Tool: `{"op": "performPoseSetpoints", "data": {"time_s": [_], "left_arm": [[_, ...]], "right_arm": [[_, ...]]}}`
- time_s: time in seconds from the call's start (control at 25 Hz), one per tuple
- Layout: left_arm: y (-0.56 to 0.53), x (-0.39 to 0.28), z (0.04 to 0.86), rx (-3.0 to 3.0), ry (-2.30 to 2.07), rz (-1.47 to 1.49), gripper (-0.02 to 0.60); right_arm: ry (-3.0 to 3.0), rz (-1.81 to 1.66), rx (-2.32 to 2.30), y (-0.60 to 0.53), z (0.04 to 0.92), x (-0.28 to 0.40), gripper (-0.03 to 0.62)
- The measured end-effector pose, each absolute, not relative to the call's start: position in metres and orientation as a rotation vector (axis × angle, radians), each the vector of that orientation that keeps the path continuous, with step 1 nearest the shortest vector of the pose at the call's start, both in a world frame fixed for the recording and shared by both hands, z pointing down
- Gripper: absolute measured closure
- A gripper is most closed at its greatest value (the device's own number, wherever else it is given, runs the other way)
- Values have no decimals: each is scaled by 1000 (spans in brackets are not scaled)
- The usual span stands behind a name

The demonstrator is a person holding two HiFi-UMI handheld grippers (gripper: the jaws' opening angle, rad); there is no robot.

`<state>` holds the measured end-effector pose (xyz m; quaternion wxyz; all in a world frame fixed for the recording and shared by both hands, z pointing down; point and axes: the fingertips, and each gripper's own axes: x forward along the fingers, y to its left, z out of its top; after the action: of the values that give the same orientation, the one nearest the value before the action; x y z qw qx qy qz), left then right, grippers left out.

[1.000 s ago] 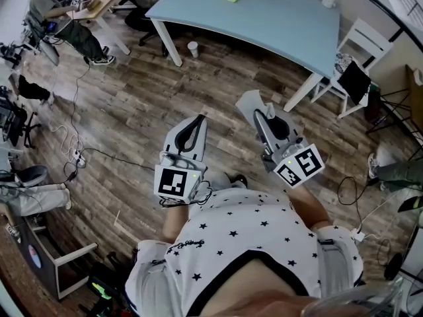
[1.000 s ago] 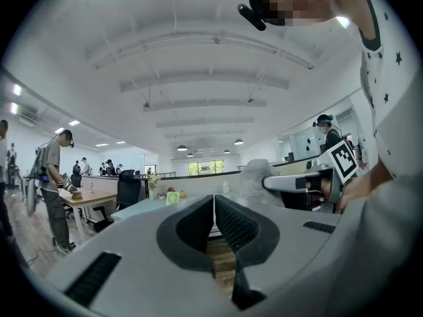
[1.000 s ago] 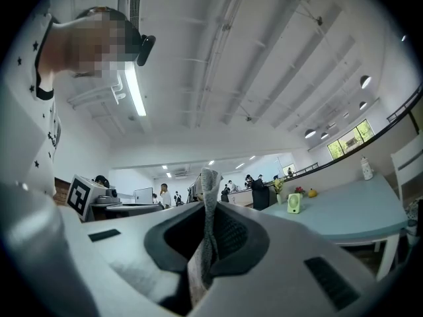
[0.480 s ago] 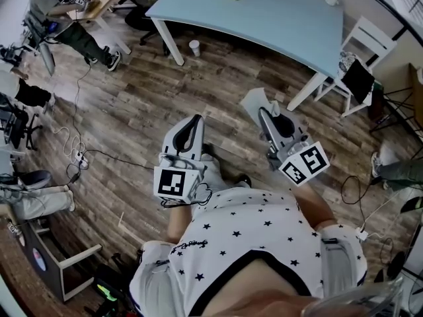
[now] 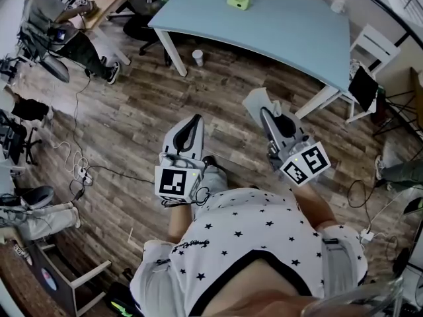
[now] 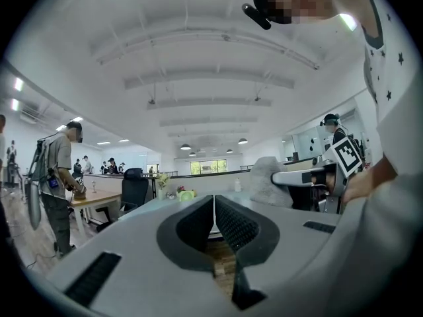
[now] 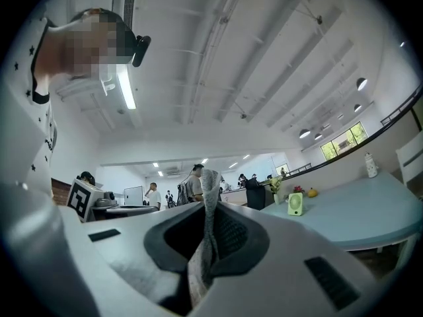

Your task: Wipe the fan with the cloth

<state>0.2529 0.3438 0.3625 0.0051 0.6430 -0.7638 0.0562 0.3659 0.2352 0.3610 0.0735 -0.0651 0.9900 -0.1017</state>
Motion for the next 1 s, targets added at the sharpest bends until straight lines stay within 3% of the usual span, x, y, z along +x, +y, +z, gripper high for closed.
{"op": "performPoseSetpoints", "data": {"time_s": [1.0], "left_arm": [[319,14,352,2138,-2331,140,549]], "right_arm": [[2953,-269,-360,202,352,144,579]]}}
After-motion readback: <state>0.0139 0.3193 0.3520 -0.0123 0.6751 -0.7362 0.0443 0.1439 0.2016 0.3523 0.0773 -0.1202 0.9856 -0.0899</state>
